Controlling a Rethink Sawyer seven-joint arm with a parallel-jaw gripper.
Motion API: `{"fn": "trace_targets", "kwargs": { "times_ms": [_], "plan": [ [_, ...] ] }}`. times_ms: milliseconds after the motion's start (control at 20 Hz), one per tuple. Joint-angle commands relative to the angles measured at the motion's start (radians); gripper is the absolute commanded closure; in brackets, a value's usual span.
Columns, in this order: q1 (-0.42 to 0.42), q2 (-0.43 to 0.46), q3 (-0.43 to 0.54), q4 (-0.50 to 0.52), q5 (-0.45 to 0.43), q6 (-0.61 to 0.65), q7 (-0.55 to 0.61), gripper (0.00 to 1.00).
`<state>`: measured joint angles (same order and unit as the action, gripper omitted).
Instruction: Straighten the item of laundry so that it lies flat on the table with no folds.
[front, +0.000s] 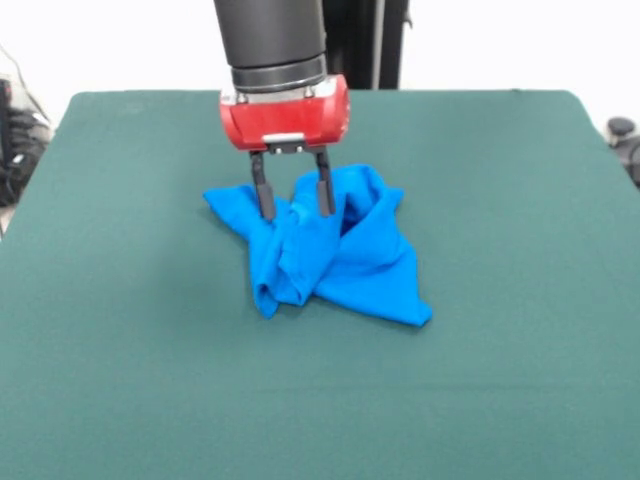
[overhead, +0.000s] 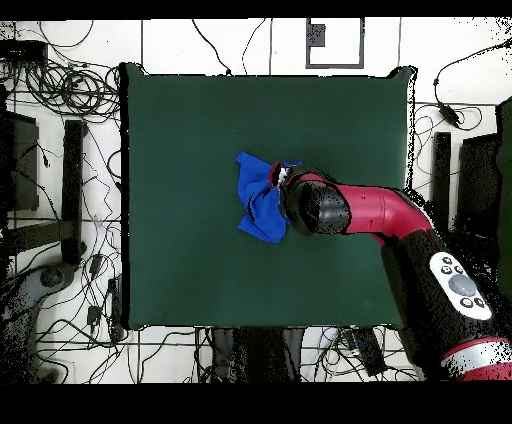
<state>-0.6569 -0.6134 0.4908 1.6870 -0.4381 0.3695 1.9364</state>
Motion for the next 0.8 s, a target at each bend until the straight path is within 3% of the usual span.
{"fn": "trace_targets", "kwargs": {
  "times_ms": [50, 250, 800],
  "plan": [
    [-0.034, 0.064, 0.084, -0.110, -0.050, 0.193, -0.241, 0.00],
    [-0.051, 0.136, 0.099, -0.159, -0.069, 0.188, -0.261, 0.00],
    [-0.038, 0.202, 0.104, -0.180, -0.122, 0.120, -0.220, 0.00]
  ]
}}
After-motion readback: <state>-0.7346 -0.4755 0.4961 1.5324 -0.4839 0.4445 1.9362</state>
